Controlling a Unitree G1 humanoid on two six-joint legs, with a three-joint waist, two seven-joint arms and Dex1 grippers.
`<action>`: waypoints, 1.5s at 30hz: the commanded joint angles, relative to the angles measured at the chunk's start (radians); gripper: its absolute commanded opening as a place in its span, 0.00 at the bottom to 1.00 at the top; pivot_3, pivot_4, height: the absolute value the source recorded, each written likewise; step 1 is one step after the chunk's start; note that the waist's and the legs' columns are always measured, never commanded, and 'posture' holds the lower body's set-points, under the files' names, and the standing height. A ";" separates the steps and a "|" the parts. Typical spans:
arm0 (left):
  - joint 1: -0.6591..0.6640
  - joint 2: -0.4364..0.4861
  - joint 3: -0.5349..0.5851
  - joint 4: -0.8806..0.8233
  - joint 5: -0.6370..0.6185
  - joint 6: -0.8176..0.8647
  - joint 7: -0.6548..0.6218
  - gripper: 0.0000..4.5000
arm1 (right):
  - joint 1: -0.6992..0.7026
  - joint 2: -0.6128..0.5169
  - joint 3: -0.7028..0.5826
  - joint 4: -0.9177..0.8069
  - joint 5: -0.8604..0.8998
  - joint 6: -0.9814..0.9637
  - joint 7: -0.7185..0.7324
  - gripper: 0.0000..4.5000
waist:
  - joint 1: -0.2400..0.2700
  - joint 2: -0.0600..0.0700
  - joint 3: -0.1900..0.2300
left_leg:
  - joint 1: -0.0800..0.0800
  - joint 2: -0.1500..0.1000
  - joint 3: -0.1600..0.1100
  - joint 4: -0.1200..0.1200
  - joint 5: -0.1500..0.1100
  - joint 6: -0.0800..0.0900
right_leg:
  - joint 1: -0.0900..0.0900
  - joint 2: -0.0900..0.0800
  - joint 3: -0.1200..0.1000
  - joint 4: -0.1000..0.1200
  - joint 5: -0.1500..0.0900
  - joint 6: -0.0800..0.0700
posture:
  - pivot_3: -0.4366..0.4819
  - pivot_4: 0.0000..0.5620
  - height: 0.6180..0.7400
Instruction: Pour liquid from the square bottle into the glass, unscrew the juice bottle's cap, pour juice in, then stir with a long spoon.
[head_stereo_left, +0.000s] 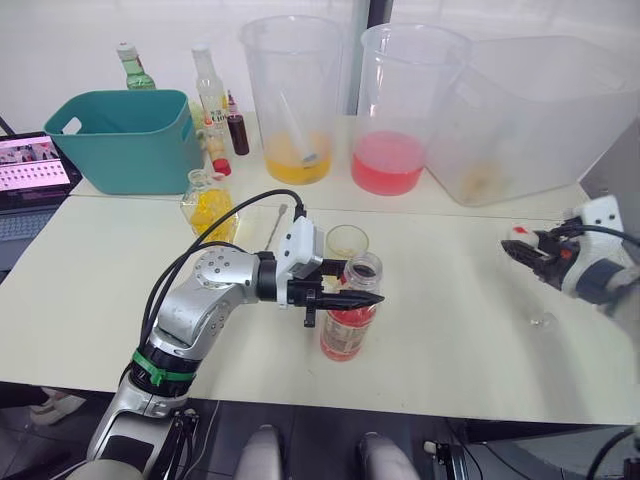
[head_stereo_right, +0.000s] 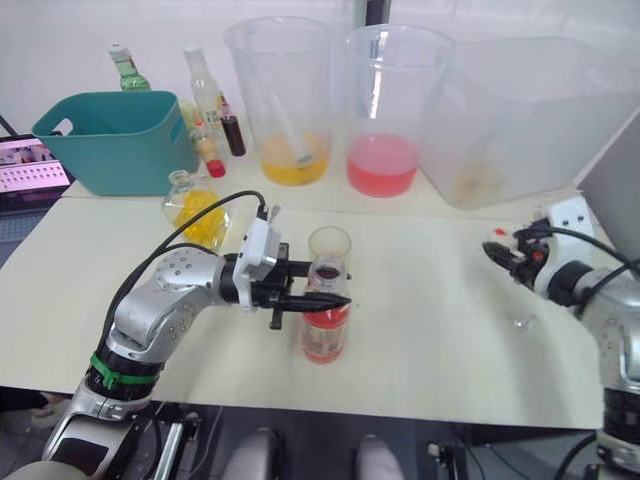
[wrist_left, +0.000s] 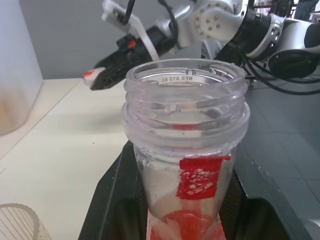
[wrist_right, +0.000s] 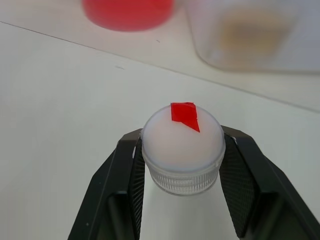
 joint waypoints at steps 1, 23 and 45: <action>0.017 0.002 0.006 -0.017 -0.024 0.024 0.000 0.31 | -0.045 0.037 -0.003 0.082 -0.050 -0.069 -0.067 0.36 | -0.001 0.000 0.000 | 0.000 0.000 0.000 0.000 0.000 0.000 | 0.000 0.000 0.000 0.000 0.000 0.000 | 0.48 0.27 0.83; 0.056 0.054 0.051 -0.059 -0.089 0.074 -0.002 0.31 | 0.003 0.145 0.011 0.129 -0.027 -0.088 -0.032 0.80 | -0.006 0.001 0.000 | 0.001 0.000 0.000 -0.002 0.000 0.000 | 0.000 0.000 0.000 0.000 0.000 0.000 | 0.48 0.27 0.83; 0.120 0.219 0.221 -0.189 -0.228 0.164 0.001 0.31 | -0.097 -0.193 -0.033 -0.376 0.526 0.243 0.421 0.99 | -0.007 0.001 0.002 | 0.003 0.000 0.001 -0.009 0.000 0.000 | 0.000 0.000 0.001 -0.004 0.000 0.000 | 0.48 0.27 0.83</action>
